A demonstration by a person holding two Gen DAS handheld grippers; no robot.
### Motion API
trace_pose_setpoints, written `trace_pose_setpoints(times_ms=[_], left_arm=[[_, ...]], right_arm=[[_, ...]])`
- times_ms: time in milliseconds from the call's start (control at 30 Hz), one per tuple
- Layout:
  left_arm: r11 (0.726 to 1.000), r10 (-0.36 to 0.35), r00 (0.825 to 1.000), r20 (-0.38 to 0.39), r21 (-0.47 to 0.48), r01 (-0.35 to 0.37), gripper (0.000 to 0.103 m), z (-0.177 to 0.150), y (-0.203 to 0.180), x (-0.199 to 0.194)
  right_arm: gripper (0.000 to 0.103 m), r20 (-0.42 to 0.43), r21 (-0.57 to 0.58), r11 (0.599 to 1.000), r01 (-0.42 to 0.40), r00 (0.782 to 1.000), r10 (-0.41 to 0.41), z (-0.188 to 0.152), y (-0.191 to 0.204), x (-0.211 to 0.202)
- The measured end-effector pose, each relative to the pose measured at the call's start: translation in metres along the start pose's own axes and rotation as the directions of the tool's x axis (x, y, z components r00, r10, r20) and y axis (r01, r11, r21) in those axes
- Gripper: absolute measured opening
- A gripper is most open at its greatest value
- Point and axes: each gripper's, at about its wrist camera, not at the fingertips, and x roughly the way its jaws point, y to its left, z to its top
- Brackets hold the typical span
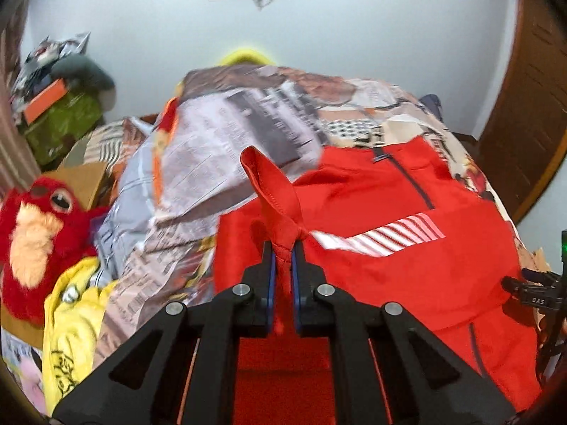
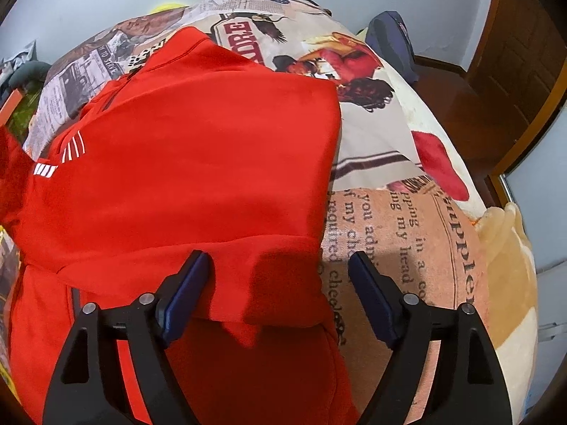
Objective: Fold large clothes
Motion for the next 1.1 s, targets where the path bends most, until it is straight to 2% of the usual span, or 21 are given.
trace_pose_setpoints(times_ms=[167,267,433,533,600,700,833,933,1000,1100], left_arm=[[0.997,0.045,0.997,-0.058,-0.055,-0.049,0.007,-0.026,0.030,0.015],[0.993,0.026,0.992,-0.121,-0.113,-0.040,0.007,-0.042,0.048,0.031],[0.989,0.002,0.978,-0.211,-0.144,-0.033,0.011,-0.065,0.057,0.053],[0.990,0.040,0.963,-0.266,-0.119,-0.074,0.026,-0.076,0.056,0.061],[0.988,0.111,0.953,-0.282,-0.075,-0.137,0.039,-0.079,0.055,0.061],[0.987,0.122,0.961,-0.248,-0.068,-0.143,0.051,-0.072,0.059,0.047],[0.991,0.113,0.978,-0.176,-0.046,-0.123,0.059,-0.047,0.057,0.018],[0.996,0.089,0.990,-0.110,-0.017,-0.091,0.071,-0.021,0.046,-0.002],[0.997,0.077,0.993,-0.086,-0.001,-0.077,0.086,-0.003,0.038,-0.006],[0.997,0.069,0.996,-0.058,0.027,-0.067,0.090,0.025,0.020,-0.004]], right_arm=[[0.082,-0.003,0.007,1.000,0.009,1.000,-0.009,0.000,0.000,0.001],[0.083,-0.004,0.003,1.000,0.022,1.000,-0.022,0.000,0.001,0.001],[0.084,-0.016,0.003,0.999,0.041,0.999,-0.041,0.001,0.003,0.001],[0.084,-0.033,0.006,0.999,0.046,0.998,-0.046,0.003,0.003,0.000],[0.084,-0.049,0.010,0.999,0.044,0.998,-0.043,0.005,0.003,0.000],[0.084,-0.055,-0.006,0.999,0.037,0.998,-0.038,0.009,0.005,-0.007],[0.084,0.011,-0.045,0.997,0.061,0.998,-0.060,0.018,0.013,-0.029],[0.084,0.078,-0.069,0.995,0.075,0.995,-0.070,0.032,0.020,-0.048],[0.084,0.122,-0.078,0.993,0.089,0.989,-0.079,0.046,0.026,-0.059],[0.084,0.151,-0.077,0.994,0.084,0.986,-0.071,0.069,0.033,-0.066]])
